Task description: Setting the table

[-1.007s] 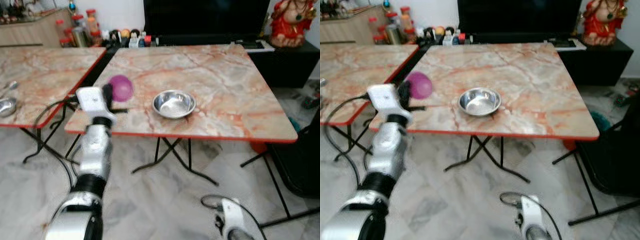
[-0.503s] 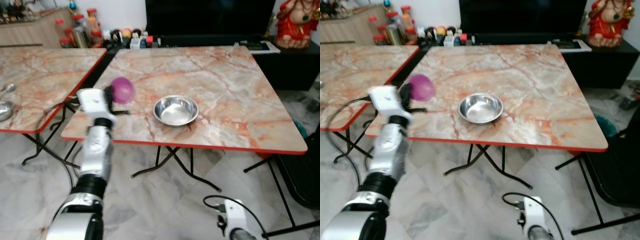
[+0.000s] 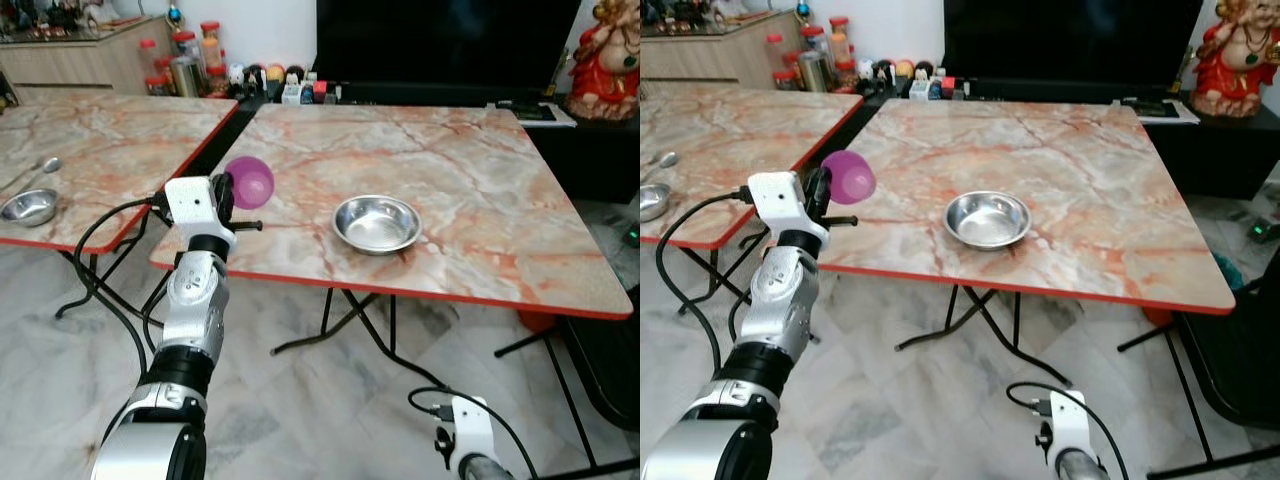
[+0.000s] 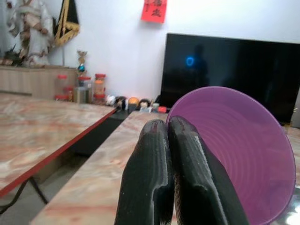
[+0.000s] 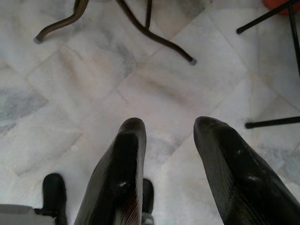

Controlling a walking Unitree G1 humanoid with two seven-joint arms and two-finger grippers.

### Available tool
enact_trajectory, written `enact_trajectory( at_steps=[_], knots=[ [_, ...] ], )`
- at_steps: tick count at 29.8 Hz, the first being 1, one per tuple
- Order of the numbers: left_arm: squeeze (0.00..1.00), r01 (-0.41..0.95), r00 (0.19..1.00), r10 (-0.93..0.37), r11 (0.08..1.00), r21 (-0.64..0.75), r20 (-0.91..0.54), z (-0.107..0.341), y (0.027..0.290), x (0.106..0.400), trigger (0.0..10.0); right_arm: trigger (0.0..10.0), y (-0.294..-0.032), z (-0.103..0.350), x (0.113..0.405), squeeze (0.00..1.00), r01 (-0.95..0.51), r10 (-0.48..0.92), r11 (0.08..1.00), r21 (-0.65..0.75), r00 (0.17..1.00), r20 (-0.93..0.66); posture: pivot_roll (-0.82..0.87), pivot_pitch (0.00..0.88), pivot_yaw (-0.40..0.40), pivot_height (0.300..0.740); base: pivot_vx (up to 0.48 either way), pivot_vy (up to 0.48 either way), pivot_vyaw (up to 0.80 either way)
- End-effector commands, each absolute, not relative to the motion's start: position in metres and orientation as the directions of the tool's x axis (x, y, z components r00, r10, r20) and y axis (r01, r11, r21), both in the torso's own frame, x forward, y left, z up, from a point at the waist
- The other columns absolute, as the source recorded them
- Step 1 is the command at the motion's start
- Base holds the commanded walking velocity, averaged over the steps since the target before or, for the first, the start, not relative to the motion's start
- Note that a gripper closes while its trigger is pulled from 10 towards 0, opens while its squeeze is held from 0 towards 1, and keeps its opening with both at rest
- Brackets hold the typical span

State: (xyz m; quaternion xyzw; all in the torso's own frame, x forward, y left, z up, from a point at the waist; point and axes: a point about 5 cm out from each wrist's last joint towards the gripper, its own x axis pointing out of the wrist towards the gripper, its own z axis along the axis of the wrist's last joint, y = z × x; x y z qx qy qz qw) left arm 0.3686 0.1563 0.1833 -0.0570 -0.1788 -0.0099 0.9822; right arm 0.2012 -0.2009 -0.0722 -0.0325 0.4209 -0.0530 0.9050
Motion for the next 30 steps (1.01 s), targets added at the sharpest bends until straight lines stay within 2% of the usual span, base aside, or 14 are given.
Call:
enact_trajectory(
  at_steps=[1, 6, 15, 23, 30],
  knots=[
    [0.0, 0.036, 0.936, 0.003, 0.994, -0.105, 0.353, 0.185, 0.159, 0.37, 10.0, 10.0, -0.198, -0.071, 0.203, 0.0, 0.073, -0.119, 0.993, -0.094, 0.646, -0.754, 0.02, 0.0, 0.026, 0.74, 0.0, 0.39, 0.0],
    [0.0, 0.043, 0.935, -0.006, 0.995, -0.095, 0.355, 0.187, 0.158, 0.37, 10.0, 10.0, -0.198, -0.072, 0.203, 0.0, 0.07, -0.117, 0.993, -0.094, 0.645, -0.755, 0.02, 0.0, 0.03, 0.74, 0.0, 0.396, 0.0],
    [0.0, 0.083, 0.923, -0.062, 0.996, -0.039, 0.379, 0.192, 0.15, 0.37, 10.0, 10.0, -0.197, -0.071, 0.204, 0.0, 0.073, -0.117, 0.993, -0.092, 0.646, -0.754, 0.02, 0.0, 0.038, 0.74, 0.0, 0.0, 0.0],
    [0.0, 0.094, 0.922, -0.079, 0.995, -0.023, 0.378, 0.192, 0.147, 0.37, 10.0, 10.0, -0.195, -0.072, 0.203, 0.0, 0.082, -0.116, 0.993, -0.083, 0.64, -0.76, 0.03, 0.0, 0.043, 0.74, 0.325, 0.0, 0.0],
    [0.0, 0.097, 0.923, -0.082, 0.995, -0.02, 0.376, 0.192, 0.147, 0.37, 10.0, 10.0, -0.194, -0.073, 0.202, 0.0, 0.079, -0.119, 0.993, -0.089, 0.64, -0.759, 0.03, 0.0, 0.044, 0.74, 0.322, 0.0, -0.28]
  ],
)
